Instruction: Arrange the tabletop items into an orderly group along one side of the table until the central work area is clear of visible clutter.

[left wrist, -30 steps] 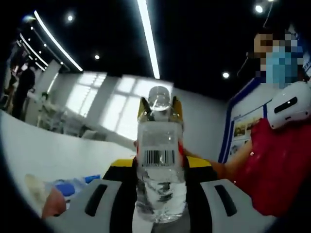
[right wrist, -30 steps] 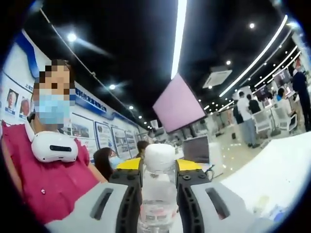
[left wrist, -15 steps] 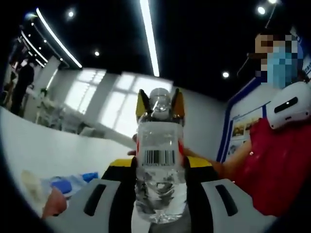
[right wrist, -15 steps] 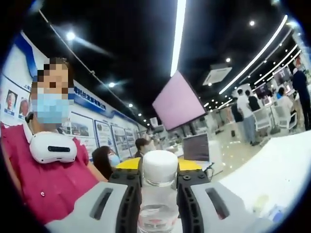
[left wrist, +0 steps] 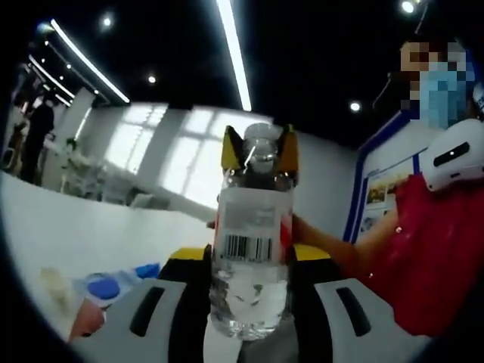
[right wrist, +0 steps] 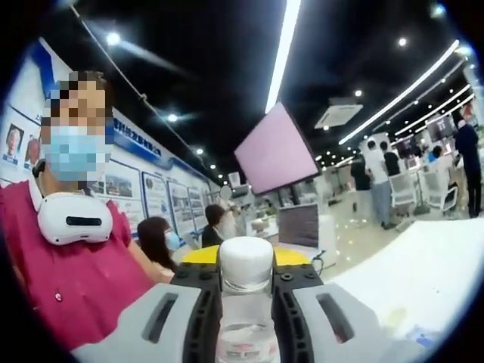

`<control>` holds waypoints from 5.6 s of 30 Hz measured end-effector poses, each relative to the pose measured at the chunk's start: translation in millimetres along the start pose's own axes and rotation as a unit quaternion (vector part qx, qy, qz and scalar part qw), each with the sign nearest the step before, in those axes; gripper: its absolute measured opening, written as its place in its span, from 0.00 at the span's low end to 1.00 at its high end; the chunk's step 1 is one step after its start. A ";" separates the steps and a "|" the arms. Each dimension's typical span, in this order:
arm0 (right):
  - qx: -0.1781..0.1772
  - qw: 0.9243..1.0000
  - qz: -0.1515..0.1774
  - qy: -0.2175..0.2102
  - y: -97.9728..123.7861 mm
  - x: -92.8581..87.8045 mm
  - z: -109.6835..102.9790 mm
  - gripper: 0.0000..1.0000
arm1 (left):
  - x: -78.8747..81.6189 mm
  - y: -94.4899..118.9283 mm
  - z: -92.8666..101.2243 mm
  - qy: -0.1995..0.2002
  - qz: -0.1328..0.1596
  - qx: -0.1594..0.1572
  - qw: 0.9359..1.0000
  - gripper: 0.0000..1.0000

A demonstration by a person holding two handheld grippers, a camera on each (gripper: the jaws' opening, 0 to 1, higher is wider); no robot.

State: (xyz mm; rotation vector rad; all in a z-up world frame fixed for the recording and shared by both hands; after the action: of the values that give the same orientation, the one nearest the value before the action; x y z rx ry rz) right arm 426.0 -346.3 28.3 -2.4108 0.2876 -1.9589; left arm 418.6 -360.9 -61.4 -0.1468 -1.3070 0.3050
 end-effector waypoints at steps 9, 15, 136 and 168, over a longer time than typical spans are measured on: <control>-0.032 0.999 -0.012 0.019 -1.3 -3.9 8.2 0.21 | 3.0 4.3 -11.6 -0.032 -0.021 0.051 0.998 0.43; -0.064 0.997 -0.019 0.032 -4.2 -8.4 19.1 0.21 | 3.7 10.6 -20.8 -0.052 -0.048 0.110 0.991 0.45; -0.346 0.931 -0.065 0.097 -16.8 -107.9 101.1 0.96 | 9.8 143.1 -123.5 -0.129 -0.111 0.520 0.837 0.36; -0.402 0.906 -0.126 0.038 35.0 -199.7 111.0 1.00 | -4.0 193.3 -180.8 -0.146 -0.074 0.579 0.799 0.37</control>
State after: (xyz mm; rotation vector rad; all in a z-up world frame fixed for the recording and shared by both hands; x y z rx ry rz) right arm 490.6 -360.5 -193.3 -2.9458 1.0169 -2.3936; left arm 565.3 -166.6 -165.5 1.0792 -1.2150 0.9689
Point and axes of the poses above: the point that each gripper's makers call its tool centre point, and the gripper's own axes: y roughly backward along the fingers, z roughly to its right, x roughly out of its top, the point moved 1 cm from there along y, roughly backward along the fingers, and after that the axes turned 12 degrees about -x, right-handed, at the moved point
